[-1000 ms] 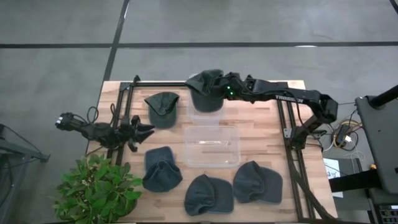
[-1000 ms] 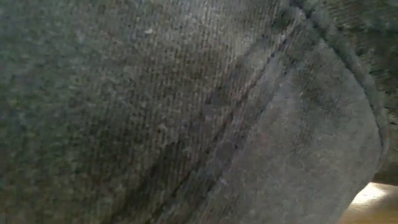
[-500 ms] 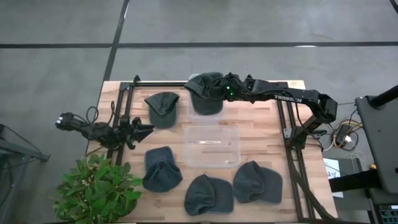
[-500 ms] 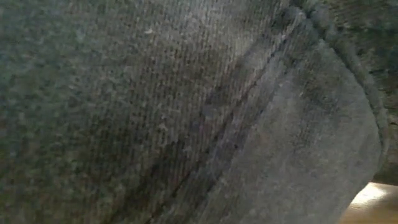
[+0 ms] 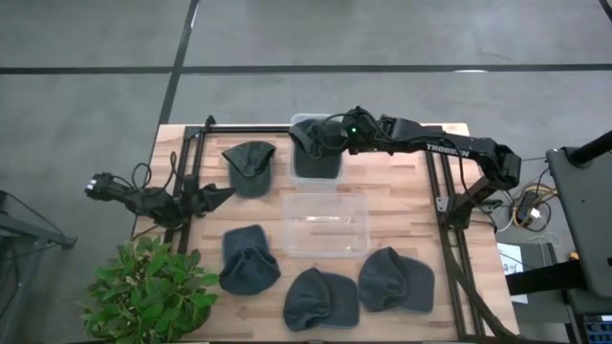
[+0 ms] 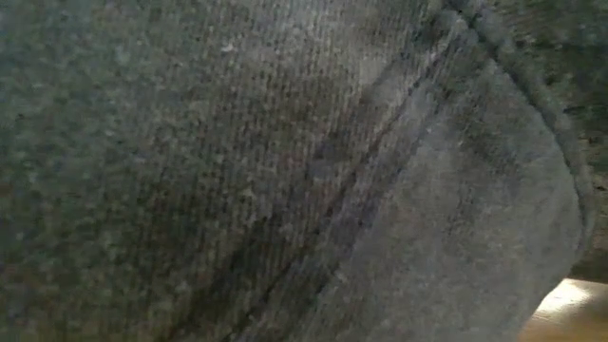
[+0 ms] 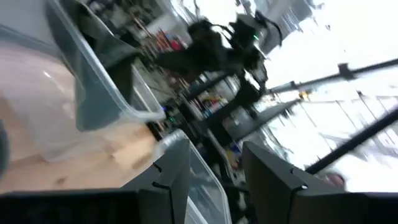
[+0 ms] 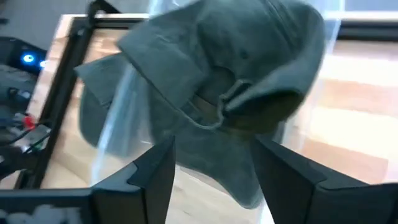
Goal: Pick & Place hat
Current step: Put the gray cap into the top transparent bin
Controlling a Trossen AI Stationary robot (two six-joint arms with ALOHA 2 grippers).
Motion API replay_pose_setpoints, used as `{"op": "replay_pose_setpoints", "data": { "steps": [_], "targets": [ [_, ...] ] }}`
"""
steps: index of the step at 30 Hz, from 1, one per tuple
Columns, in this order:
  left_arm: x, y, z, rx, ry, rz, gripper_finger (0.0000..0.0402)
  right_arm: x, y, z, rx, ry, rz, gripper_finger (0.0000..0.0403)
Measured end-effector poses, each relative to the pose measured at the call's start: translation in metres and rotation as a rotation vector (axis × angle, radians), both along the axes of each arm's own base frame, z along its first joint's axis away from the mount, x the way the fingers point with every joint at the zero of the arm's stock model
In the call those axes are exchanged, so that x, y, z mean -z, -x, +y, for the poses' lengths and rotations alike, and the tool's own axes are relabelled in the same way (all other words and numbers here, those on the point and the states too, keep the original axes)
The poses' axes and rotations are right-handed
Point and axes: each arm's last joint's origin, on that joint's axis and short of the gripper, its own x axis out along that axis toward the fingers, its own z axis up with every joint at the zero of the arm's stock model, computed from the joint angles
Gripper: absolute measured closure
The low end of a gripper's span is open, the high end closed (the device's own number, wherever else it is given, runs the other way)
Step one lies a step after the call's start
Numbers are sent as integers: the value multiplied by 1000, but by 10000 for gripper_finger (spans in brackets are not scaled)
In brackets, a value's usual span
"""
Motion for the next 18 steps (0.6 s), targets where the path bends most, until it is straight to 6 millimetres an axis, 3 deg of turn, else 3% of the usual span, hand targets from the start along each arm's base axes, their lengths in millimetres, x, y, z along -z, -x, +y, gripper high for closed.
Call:
{"op": "replay_pose_setpoints", "data": {
  "steps": [10,18],
  "targets": [
    [8,2,7,-259,139,31,262,-42,2,6,-99,125,-89,195],
    [17,1,9,-342,299,16,261,-48,-1,13,-121,139,-120,195]
  ]
}}
